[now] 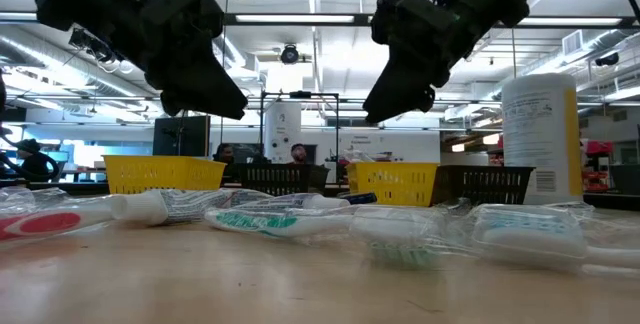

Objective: Pick & Place Travel size toiletries
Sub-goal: Put the violet toothpaste into the right black bin

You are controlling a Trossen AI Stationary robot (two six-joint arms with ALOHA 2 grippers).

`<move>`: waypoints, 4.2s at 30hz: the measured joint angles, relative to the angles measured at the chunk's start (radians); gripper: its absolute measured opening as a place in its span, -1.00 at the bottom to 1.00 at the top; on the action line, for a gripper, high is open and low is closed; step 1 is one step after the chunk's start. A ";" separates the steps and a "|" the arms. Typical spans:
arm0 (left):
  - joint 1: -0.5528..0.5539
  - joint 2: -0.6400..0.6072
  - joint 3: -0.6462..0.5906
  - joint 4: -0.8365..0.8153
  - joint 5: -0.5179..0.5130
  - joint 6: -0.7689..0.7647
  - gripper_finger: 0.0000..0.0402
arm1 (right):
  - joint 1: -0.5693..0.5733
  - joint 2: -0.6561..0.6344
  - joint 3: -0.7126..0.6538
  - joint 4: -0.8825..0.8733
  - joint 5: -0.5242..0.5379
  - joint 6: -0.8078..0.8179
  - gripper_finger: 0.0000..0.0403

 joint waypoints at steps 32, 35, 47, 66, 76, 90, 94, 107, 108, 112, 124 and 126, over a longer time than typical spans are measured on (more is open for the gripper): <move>-0.124 0.286 0.171 -0.155 -0.034 -0.070 -0.24 | 0.021 0.000 0.000 0.055 0.000 0.012 -0.13; -0.121 0.297 0.170 -0.164 -0.034 -0.071 -0.20 | 0.021 0.000 0.000 0.055 0.000 0.012 -0.12; -0.092 0.379 0.170 -0.177 0.018 -0.074 -0.09 | 0.021 0.000 0.000 0.054 0.000 0.011 -0.24; -0.064 0.379 0.170 -0.138 0.042 -0.051 -0.50 | 0.066 0.053 -0.001 0.099 0.000 -0.103 0.01; -0.055 0.378 0.200 0.037 0.046 0.110 -0.54 | 0.121 0.161 -0.001 0.261 0.000 -0.221 0.18; -0.045 0.378 0.302 0.037 -0.002 0.243 -0.50 | 0.125 0.186 0.000 0.284 0.000 -0.187 0.35; -0.045 0.378 0.308 0.037 -0.002 0.243 -0.49 | 0.125 0.186 0.000 0.288 0.000 -0.194 0.22; -0.044 0.378 0.308 0.016 -0.007 0.232 -0.48 | 0.125 0.186 0.000 0.285 0.014 -0.194 -0.32; -0.044 0.378 0.308 0.013 -0.006 0.226 -0.48 | 0.125 0.186 0.000 0.285 0.014 -0.194 -0.35; -0.044 0.377 0.310 0.000 -0.003 0.204 -0.48 | 0.125 0.186 0.000 0.286 0.014 -0.186 -0.40; -0.045 0.377 0.307 -0.021 0.040 0.210 -0.40 | 0.125 0.186 0.000 0.282 0.014 -0.183 -0.44; -0.045 0.378 0.306 -0.021 0.041 0.210 -0.38 | 0.125 0.186 0.000 0.282 0.014 -0.183 -0.47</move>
